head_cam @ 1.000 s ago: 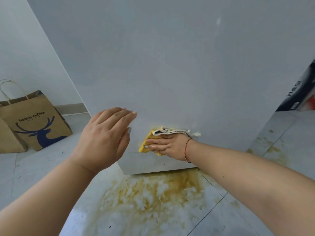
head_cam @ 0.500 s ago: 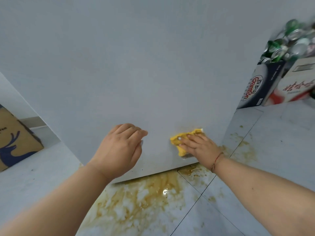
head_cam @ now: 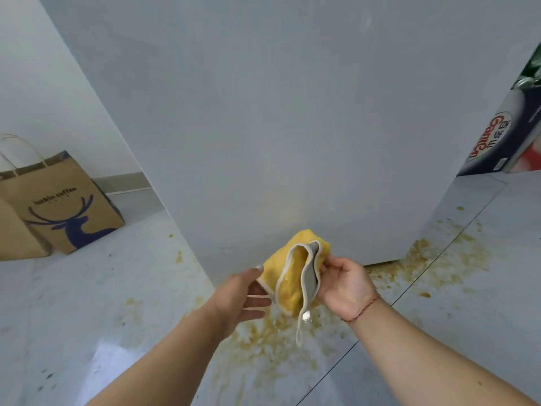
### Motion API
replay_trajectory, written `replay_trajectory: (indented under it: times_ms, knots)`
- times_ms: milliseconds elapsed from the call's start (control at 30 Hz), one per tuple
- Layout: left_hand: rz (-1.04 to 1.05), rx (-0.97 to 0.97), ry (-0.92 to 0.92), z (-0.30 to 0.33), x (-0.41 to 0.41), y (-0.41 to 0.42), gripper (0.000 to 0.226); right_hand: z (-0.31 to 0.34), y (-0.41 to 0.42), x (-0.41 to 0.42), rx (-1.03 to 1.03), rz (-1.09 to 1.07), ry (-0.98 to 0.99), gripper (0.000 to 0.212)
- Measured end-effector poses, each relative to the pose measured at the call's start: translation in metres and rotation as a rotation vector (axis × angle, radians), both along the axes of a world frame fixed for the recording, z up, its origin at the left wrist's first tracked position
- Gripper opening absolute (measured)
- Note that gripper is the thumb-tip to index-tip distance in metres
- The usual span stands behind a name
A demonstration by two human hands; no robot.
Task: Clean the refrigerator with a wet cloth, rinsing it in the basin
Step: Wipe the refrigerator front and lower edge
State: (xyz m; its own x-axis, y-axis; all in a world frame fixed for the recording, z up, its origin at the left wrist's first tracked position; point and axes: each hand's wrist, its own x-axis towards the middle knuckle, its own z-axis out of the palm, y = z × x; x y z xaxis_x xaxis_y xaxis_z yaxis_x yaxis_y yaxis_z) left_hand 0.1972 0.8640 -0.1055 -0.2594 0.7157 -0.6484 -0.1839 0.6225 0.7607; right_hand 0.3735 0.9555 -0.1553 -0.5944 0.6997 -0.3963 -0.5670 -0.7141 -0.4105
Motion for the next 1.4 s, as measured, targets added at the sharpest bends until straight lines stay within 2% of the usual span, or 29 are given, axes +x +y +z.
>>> replay_trajectory:
  times_ms: [67,100,200,267,400,500,567,667,767,833,900,933,1033,1100,1133,1200,1300,1400]
  knots:
    - [0.082,0.013,-0.203,0.002,0.001,-0.001,0.029,0.003,-0.006,-0.006,-0.062,-0.013,0.058,0.034]
    - [0.103,0.037,-0.209,0.001,0.0,-0.001,0.025,0.004,-0.007,-0.009,-0.094,-0.021,0.069,0.043]
    - [0.119,0.101,-0.017,0.001,-0.005,-0.003,0.014,0.014,-0.008,-0.016,-0.112,0.057,0.042,0.077]
    - [0.114,0.118,0.026,0.001,-0.01,-0.005,0.018,0.017,-0.006,-0.019,-0.094,0.089,-0.02,0.08]
    - [0.096,0.136,0.016,0.006,-0.022,-0.006,0.024,0.016,-0.005,-0.027,-0.046,0.13,-0.164,0.052]
    - [0.044,0.195,0.057,0.012,-0.032,-0.009,0.024,0.021,-0.01,-0.033,0.107,0.273,-0.276,0.026]
    - [0.011,0.241,-0.027,0.018,-0.038,-0.012,0.025,0.027,-0.014,-0.037,0.221,0.323,-0.288,0.014]
    - [-0.089,0.29,-0.193,0.03,-0.046,-0.016,0.018,0.034,-0.017,-0.04,0.35,0.461,-0.189,0.045]
    - [-0.15,0.339,-0.263,0.042,-0.056,-0.021,0.011,0.039,-0.018,-0.041,0.471,0.622,-0.162,0.05]
    - [-0.137,0.378,-0.3,0.05,-0.065,-0.024,0.011,0.038,-0.014,-0.038,0.543,0.688,-0.187,0.062]
    - [-0.119,0.424,-0.309,0.056,-0.079,-0.029,0.012,0.037,-0.009,-0.033,0.596,0.72,-0.272,0.06]
    - [-0.116,0.443,-0.309,0.059,-0.086,-0.032,0.013,0.036,-0.006,-0.029,0.65,0.728,-0.356,0.052]
    - [-0.149,0.447,-0.281,0.063,-0.102,-0.039,0.035,0.041,0.002,-0.019,0.873,0.816,-0.709,0.021]
    - [-0.133,0.438,-0.253,0.065,-0.108,-0.043,0.032,0.038,0.007,-0.014,1.053,0.928,-0.931,0.026]
    - [-0.109,0.437,-0.237,0.066,-0.111,-0.045,0.025,0.034,0.009,-0.011,1.089,0.941,-0.973,0.03]
    - [-0.062,0.402,-0.155,0.068,-0.115,-0.048,0.013,0.028,0.01,-0.002,1.003,0.862,-0.901,0.026]
    - [-0.056,0.252,0.076,0.059,-0.119,-0.052,0.018,0.025,0.012,0.011,0.727,0.716,-0.742,0.021]
    - [-0.042,0.146,0.114,0.043,-0.114,-0.051,0.012,0.027,0.011,0.004,0.492,0.501,-0.659,0.017]
